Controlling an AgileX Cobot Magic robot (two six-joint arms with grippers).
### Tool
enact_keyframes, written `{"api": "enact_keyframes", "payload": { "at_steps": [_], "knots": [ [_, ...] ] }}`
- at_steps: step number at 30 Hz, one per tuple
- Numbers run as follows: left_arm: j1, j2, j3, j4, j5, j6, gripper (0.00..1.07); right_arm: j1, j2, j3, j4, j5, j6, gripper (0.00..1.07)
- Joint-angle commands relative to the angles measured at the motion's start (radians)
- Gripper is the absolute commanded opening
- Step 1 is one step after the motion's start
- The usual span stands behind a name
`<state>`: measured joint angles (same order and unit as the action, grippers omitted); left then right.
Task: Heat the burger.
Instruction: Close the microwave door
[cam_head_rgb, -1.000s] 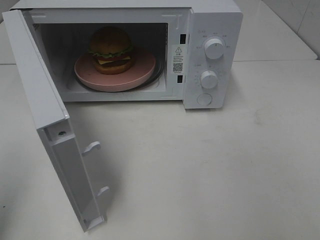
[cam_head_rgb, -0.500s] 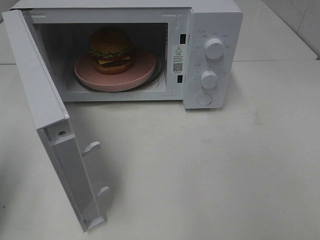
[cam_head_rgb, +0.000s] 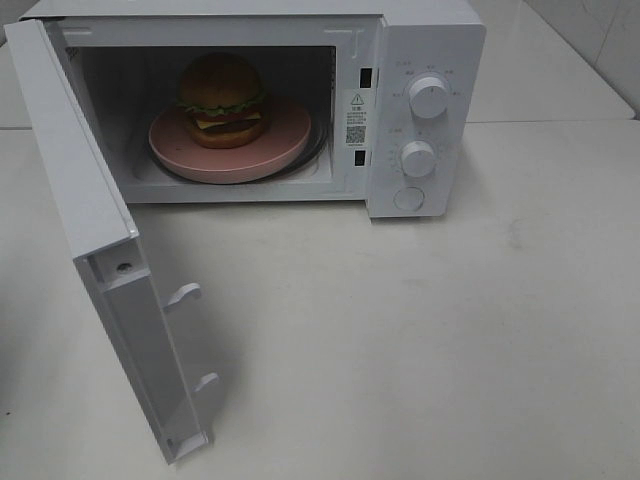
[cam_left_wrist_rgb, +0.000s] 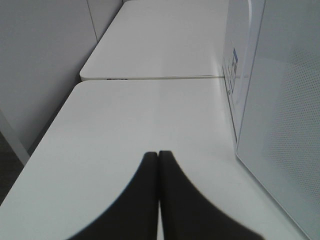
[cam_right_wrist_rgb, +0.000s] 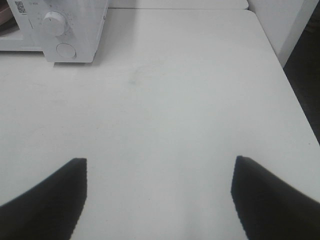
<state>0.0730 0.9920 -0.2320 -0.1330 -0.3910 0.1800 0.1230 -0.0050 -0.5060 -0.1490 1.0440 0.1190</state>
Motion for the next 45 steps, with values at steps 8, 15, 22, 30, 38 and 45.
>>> {"api": "enact_keyframes", "payload": {
  "at_steps": [8, 15, 22, 30, 38, 45],
  "knots": [
    [-0.002, 0.232, 0.004, 0.562, -0.355, -0.349, 0.0, -0.006, -0.027, -0.001, 0.003, -0.007, -0.01, 0.76],
    [-0.002, 0.406, 0.004, 0.694, -0.579, -0.384, 0.0, -0.006, -0.027, -0.001, 0.003, -0.007, -0.01, 0.76],
    [-0.1, 0.535, -0.009, 0.663, -0.652, -0.382, 0.0, -0.006, -0.027, -0.001, 0.003, -0.007, -0.01, 0.76],
    [-0.268, 0.594, -0.043, 0.456, -0.651, -0.312, 0.0, -0.006, -0.027, -0.001, 0.003, -0.007, -0.01, 0.76],
    [-0.404, 0.647, -0.131, 0.321, -0.638, -0.306, 0.0, -0.006, -0.027, -0.001, 0.003, -0.007, -0.01, 0.76],
    [-0.529, 0.693, -0.266, 0.133, -0.491, -0.235, 0.0, -0.006, -0.027, -0.001, 0.003, -0.007, -0.01, 0.76]
  ]
}}
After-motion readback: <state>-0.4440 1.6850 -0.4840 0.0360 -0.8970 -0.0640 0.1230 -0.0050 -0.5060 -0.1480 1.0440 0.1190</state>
